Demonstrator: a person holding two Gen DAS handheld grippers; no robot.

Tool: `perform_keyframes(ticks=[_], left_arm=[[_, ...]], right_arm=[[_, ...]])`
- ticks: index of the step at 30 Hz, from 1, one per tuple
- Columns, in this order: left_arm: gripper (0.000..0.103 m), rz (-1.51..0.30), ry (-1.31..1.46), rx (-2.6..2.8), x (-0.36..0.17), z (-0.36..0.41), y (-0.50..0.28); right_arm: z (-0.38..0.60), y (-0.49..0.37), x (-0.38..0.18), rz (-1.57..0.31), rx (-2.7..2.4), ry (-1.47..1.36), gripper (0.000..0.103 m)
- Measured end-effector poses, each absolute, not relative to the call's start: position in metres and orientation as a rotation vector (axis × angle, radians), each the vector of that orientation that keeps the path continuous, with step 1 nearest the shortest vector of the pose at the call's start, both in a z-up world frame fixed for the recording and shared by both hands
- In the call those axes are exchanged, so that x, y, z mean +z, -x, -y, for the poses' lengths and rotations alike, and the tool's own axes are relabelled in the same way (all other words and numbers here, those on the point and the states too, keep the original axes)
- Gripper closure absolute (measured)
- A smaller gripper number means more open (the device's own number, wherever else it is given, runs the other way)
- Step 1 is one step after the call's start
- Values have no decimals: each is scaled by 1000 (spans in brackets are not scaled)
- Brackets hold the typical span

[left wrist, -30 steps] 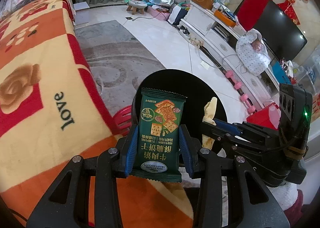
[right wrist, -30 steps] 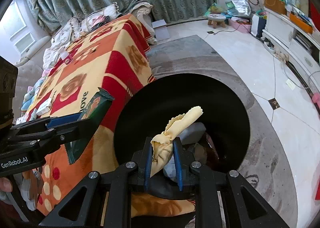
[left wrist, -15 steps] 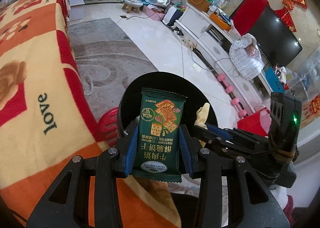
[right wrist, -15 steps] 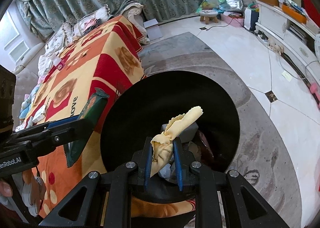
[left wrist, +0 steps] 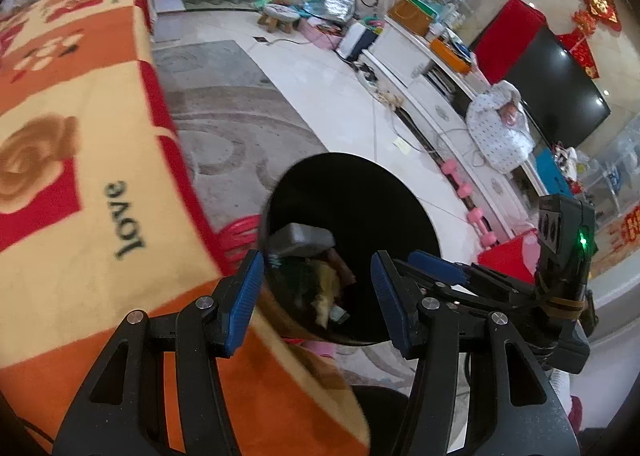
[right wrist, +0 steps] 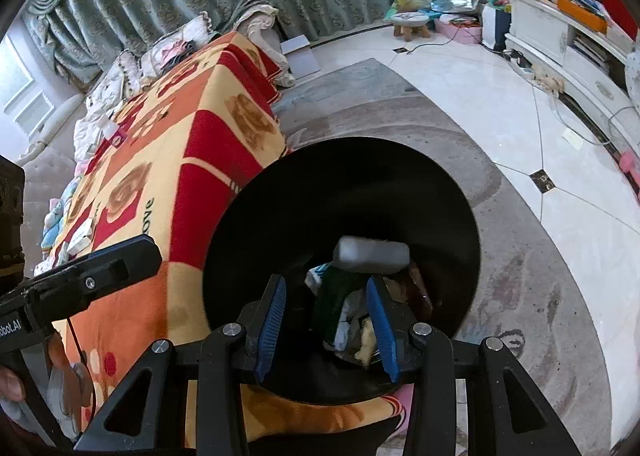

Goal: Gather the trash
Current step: 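Open both grippers to drop the wrapper and tissue into the bin, then grasp the teal tissue pack with left gripper while right gripper grasps white medicine box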

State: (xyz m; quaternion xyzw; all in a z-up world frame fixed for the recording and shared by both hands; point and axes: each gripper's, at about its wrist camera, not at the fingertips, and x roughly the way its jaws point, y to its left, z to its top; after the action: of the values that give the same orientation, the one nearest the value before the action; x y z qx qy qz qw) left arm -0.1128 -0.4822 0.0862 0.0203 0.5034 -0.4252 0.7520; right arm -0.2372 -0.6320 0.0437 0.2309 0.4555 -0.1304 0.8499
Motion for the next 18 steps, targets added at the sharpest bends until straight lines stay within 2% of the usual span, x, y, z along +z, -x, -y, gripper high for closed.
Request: perform_keyframes(ticks=[10,18], left_arm=[[49,-1073,-70,-759,85,420,97],[48,-1037,-29,-564,91,324,72]], right_arm=[[591,213,51,-970,-188,-440,63],[531,172,50,-1003,-43,-387,62]])
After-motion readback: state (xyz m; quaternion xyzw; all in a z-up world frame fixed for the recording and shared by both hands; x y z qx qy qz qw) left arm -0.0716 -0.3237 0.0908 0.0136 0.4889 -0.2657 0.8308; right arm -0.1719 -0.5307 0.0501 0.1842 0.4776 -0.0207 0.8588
